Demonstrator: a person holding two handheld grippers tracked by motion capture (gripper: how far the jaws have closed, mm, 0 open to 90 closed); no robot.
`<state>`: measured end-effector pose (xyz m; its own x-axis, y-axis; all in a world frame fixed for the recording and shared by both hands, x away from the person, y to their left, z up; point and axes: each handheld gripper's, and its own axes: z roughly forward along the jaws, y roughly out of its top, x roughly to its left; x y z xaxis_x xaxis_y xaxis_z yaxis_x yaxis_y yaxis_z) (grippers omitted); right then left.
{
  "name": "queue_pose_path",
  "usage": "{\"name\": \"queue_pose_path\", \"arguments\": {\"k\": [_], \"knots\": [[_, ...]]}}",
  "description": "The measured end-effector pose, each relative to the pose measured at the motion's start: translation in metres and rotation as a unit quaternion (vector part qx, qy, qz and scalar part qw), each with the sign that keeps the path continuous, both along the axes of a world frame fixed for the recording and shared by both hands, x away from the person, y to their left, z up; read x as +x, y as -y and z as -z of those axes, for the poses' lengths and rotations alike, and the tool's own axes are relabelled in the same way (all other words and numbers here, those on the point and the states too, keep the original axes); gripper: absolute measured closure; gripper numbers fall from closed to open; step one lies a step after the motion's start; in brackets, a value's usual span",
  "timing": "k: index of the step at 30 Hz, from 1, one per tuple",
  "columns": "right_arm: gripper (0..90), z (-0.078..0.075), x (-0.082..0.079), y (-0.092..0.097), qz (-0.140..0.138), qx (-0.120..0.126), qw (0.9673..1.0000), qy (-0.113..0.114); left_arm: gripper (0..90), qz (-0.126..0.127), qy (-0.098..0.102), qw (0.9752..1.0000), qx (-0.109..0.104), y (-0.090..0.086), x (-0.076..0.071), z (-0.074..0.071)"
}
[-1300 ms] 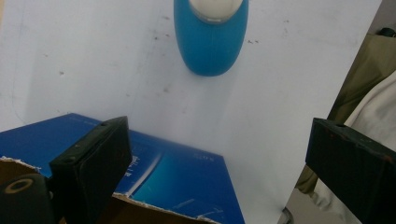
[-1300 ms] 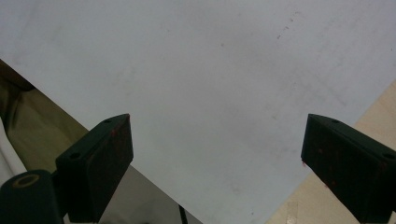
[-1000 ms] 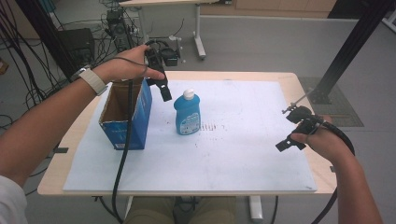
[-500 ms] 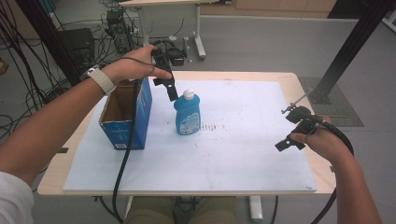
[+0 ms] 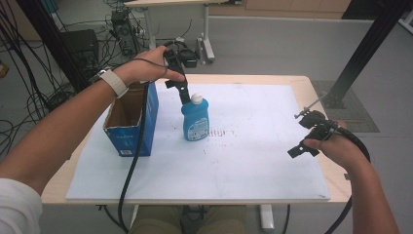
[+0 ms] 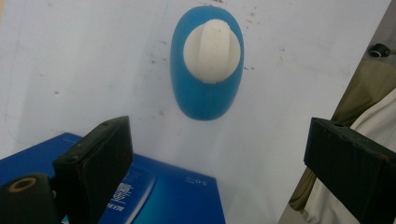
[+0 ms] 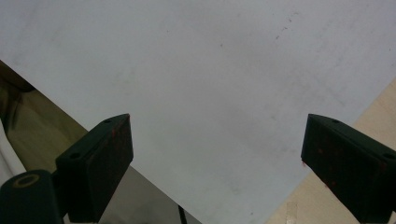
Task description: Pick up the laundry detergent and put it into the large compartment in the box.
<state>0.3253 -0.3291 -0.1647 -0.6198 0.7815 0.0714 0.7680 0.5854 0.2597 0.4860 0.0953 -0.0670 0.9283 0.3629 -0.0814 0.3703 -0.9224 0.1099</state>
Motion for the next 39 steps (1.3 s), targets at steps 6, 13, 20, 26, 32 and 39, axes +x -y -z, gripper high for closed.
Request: {"name": "queue_pose_path", "arguments": {"k": [6,13,20,26,32,39], "knots": [[9.0,-0.001,0.0,-0.002,-0.001,-0.001,1.0,0.001,8.5,-0.001,-0.002,1.0,0.001,0.002,0.001,0.0],[9.0,-0.003,0.0,-0.002,-0.003,-0.001,1.0,0.002,8.5,0.002,-0.007,1.0,0.003,0.006,0.003,0.001],[9.0,-0.002,0.0,-0.002,-0.004,0.001,1.0,0.002,8.4,0.009,-0.008,0.9999,0.004,0.013,0.003,0.002],[9.0,-0.002,-0.001,-0.002,-0.003,0.002,1.0,0.001,8.3,0.006,-0.005,0.9999,0.006,0.02,0.002,0.004],[9.0,-0.002,-0.003,0.001,-0.002,0.003,1.0,0.003,8.4,0.005,-0.003,0.9999,0.012,0.026,0.004,0.008],[9.0,-0.002,-0.005,0.002,-0.001,0.005,1.0,0.004,8.4,0.004,0.004,0.9998,0.018,0.032,0.005,0.011]]}}
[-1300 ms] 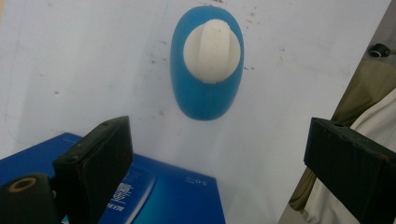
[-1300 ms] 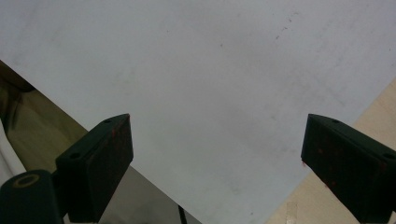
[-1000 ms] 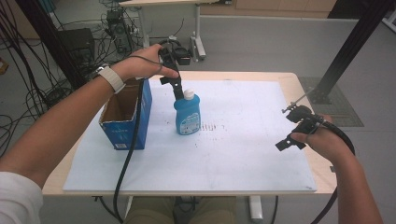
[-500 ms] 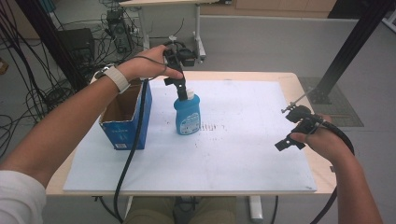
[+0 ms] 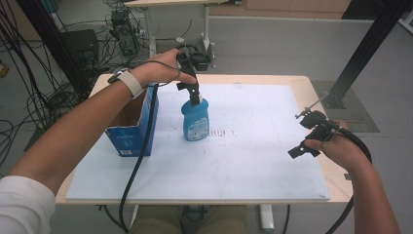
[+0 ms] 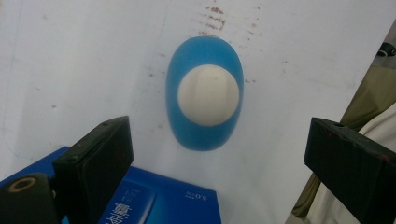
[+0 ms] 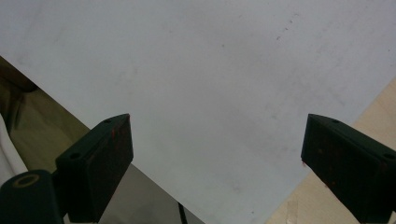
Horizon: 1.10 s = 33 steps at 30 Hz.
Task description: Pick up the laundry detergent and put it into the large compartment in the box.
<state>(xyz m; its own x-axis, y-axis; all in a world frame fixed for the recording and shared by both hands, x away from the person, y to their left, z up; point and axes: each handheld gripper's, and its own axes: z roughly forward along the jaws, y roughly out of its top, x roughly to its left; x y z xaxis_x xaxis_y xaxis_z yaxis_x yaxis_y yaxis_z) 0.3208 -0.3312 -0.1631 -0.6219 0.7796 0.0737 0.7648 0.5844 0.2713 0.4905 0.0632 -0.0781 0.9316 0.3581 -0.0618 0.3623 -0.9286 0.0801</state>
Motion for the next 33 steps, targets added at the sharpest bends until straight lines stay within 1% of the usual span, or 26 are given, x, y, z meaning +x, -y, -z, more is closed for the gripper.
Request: {"name": "queue_pose_path", "arguments": {"k": [2,10,14,18,25,30,33], "knots": [[9.0,0.0,0.0,0.0,0.001,0.0,1.0,-0.001,8.4,0.0,0.004,1.0,0.003,0.002,-0.001,0.001],[9.0,0.0,0.0,0.0,0.001,0.002,1.0,0.001,8.4,-0.003,0.009,0.9999,0.008,0.01,-0.001,0.007],[9.0,0.0,0.0,0.001,0.002,0.002,1.0,0.002,8.5,-0.003,0.01,0.9999,0.009,0.013,0.0,0.009],[9.0,0.0,-0.002,0.003,0.002,0.003,1.0,0.004,8.5,-0.004,0.016,0.9998,0.011,0.014,-0.001,0.011],[9.0,0.001,-0.004,0.004,0.005,0.002,1.0,0.003,8.5,-0.006,0.019,0.9998,0.01,0.018,-0.003,0.014],[9.0,0.002,-0.004,0.005,0.005,0.003,1.0,0.002,8.5,-0.002,0.025,0.9995,0.018,0.024,-0.005,0.019],[9.0,0.002,-0.005,0.005,0.006,0.004,1.0,0.003,8.5,-0.001,0.025,0.9995,0.021,0.025,-0.005,0.021]]}}
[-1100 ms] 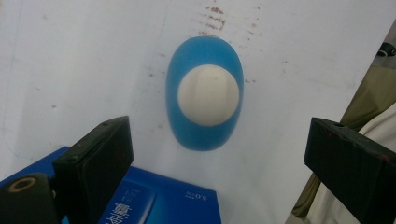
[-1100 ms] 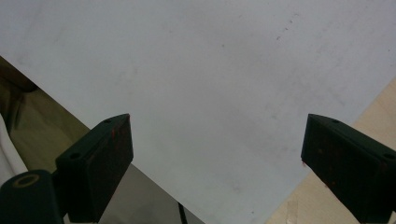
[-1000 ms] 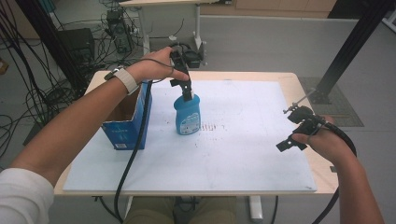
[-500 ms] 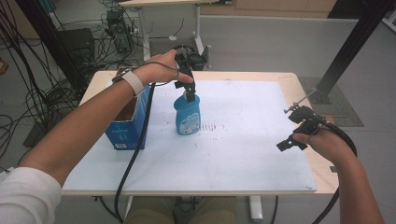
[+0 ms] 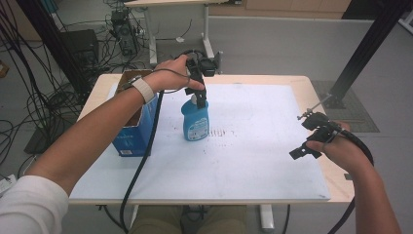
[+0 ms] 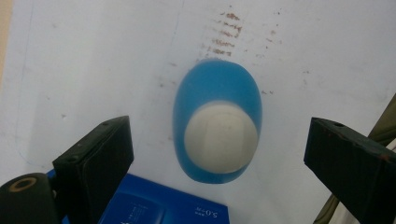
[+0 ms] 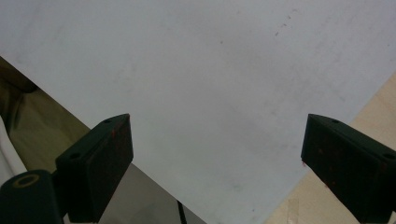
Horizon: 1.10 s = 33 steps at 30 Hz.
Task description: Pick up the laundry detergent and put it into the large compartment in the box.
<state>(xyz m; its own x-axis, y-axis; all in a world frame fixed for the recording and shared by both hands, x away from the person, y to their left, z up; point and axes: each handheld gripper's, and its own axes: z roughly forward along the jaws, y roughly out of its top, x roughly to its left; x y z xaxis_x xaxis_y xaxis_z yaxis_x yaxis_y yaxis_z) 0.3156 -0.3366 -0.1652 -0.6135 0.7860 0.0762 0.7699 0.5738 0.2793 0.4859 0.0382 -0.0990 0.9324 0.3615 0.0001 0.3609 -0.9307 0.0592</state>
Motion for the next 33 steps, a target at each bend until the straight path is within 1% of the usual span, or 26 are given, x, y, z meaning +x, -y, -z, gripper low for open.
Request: {"name": "queue_pose_path", "arguments": {"k": [9,13,14,25,33], "knots": [[9.0,0.0014,-0.0005,0.0015,0.003,0.0,1.0,-0.003,8.6,0.0,0.0,1.0,0.002,0.0027,0.0004,0.0055],[9.0,0.0013,0.0002,0.001,0.002,0.0,1.0,-0.003,8.6,0.002,0.001,1.0,0.006,0.0043,0.0006,0.008],[9.0,0.0011,0.0005,0.0008,0.002,-0.001,1.0,-0.003,8.6,0.0,0.0,1.0,0.004,0.0035,0.0015,0.0086],[9.0,0.0028,0.0028,0.0003,0.001,-0.001,1.0,-0.007,8.6,-0.003,-0.002,1.0,0.003,-0.0003,0.0028,0.0107],[9.0,0.0015,0.0023,0.0004,0.0,0.0,1.0,-0.003,8.6,-0.004,-0.001,1.0,0.0,-0.0015,0.0029,0.0105]]}}
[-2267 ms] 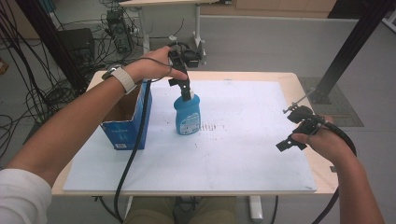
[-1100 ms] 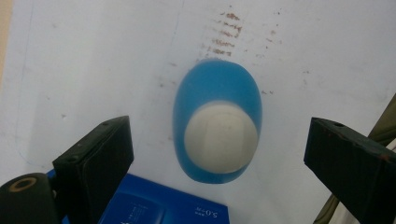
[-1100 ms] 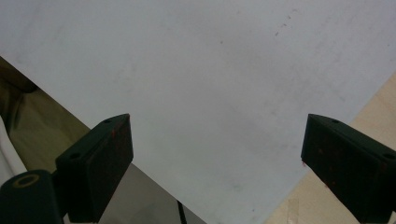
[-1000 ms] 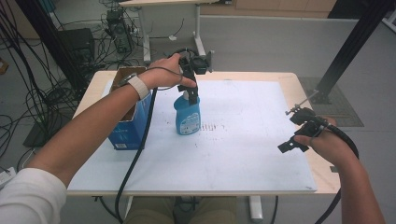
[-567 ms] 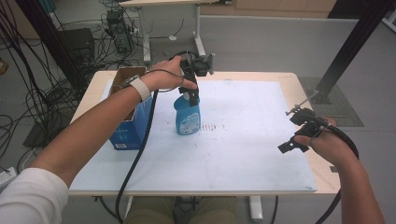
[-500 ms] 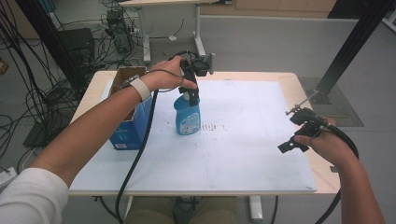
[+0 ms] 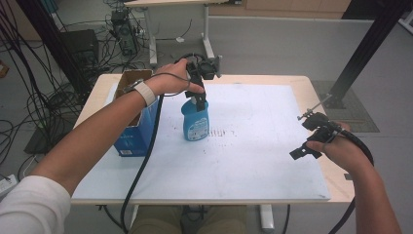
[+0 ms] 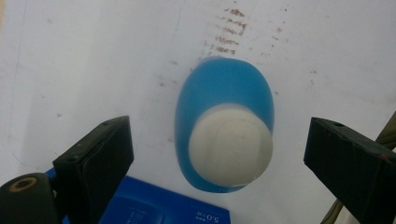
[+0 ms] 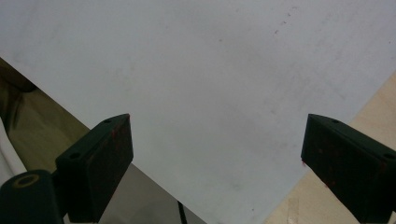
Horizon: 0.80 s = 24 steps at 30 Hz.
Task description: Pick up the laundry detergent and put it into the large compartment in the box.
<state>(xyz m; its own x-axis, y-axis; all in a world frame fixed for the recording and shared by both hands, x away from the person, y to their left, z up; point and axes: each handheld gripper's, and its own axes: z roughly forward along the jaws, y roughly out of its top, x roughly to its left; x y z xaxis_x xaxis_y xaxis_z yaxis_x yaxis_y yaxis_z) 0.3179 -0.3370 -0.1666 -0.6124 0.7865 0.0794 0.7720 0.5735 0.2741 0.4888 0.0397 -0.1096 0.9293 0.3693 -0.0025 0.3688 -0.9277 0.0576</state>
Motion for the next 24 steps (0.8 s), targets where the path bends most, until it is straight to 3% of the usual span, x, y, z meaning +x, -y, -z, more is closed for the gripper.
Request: {"name": "queue_pose_path", "arguments": {"k": [24], "knots": [[9.0,-0.0008,-0.0009,0.0012,0.004,-0.001,1.0,-0.001,8.6,-0.002,-0.001,1.0,-0.002,-0.0001,-0.0002,-0.0006]]}}
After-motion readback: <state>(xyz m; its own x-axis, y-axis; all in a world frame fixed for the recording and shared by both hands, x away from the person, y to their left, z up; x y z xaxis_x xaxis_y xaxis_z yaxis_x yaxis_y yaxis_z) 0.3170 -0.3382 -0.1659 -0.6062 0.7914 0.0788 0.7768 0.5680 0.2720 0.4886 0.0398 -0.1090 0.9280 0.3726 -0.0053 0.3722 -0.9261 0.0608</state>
